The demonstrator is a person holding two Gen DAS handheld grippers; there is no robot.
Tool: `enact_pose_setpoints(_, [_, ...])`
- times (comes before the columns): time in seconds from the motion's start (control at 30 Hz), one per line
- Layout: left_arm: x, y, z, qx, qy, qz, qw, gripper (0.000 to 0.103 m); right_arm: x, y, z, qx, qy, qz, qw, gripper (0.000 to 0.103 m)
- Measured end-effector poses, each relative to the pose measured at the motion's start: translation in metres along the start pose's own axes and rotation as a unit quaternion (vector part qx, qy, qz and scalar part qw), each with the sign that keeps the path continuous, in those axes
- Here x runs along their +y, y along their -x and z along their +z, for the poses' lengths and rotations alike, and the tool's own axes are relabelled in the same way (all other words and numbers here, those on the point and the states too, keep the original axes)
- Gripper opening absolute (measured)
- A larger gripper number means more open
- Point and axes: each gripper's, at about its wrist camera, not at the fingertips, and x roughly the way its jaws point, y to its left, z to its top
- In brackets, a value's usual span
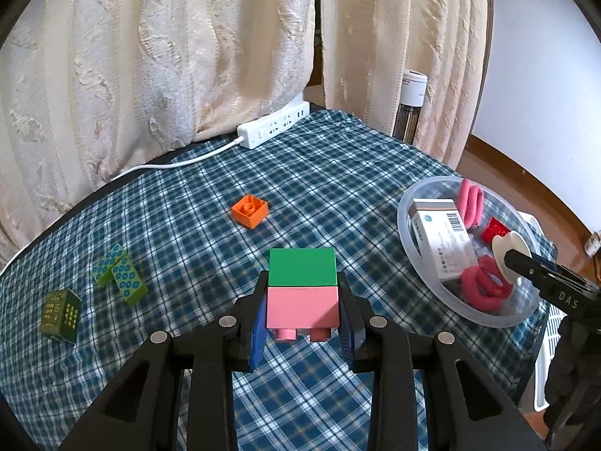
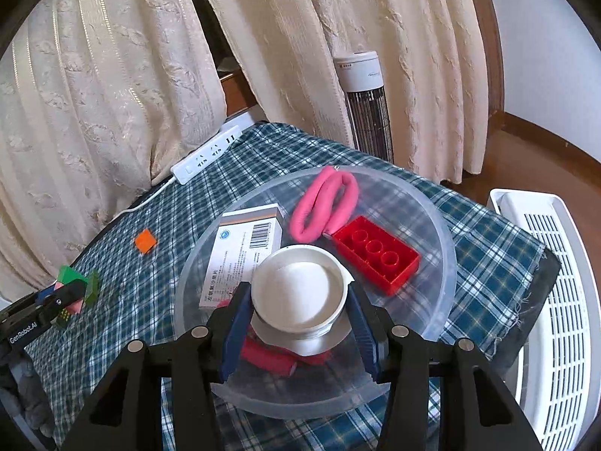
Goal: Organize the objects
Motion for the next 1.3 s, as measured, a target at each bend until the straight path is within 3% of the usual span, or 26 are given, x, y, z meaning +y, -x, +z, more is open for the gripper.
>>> enact_pose_setpoints(0.47, [-0.023,-0.004,0.004,0.004,-0.018,-0.010,0.9998,0.032,-0.005,-0.002,0.002,0.003,-0.002,0.004,1.000,0.053])
enact_pose_setpoints(1.0, [-0.051,-0.010,0.010,0.008,-0.039,-0.021,0.9990,0.032,-0.020,0.001,0.004,-0.005,0.020,-0.042,0.999,0.054])
enact_pose_setpoints(1.3, [-0.067,-0.015,0.014,0.012,-0.050,-0.025,0.9984,0.032,-0.022,0.002,0.003,-0.005,0.031,-0.038,0.999,0.054])
